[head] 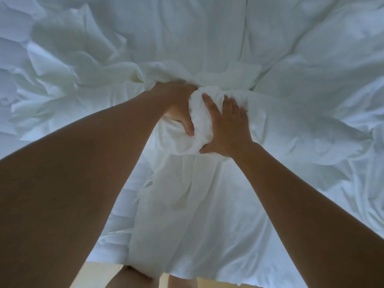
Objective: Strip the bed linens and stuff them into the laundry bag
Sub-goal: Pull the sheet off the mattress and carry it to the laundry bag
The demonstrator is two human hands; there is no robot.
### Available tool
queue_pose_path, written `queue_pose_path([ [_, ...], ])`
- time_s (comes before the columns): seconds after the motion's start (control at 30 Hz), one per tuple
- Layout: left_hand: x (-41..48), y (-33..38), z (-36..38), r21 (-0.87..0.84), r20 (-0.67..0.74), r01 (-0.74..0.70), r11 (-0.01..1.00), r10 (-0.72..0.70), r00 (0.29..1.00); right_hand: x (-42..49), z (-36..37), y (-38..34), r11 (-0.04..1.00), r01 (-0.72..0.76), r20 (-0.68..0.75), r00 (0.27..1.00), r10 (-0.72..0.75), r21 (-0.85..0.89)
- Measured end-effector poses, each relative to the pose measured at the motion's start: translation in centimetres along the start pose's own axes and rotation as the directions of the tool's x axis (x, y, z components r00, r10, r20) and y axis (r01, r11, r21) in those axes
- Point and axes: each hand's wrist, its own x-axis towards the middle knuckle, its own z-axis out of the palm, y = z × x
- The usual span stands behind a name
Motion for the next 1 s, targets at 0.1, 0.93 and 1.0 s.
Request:
queue_pose_path([
  [0.1,0.5,0.0,-0.3,-0.024,0.01,-0.001,1.0,0.001,1.0,1.2,-0.2,0.6,1.0,0.002,0.041,0.999,-0.003,0.018],
  [0.93,-17.7,2.5,14.0,0.262,0.001,0.001,0.965,-0.002,1.0,-16.8,7.7,-7.4,0.88,-0.091,0.276,0.96,-0.047,0.466],
  [1.0,-19.9,3.9,16.2,0.319,-0.029,-0.036,0.947,0.048,0.998,-16.2,7.2,-7.0,0.861,-0.103,0.302,0.951,-0.061,0.498],
])
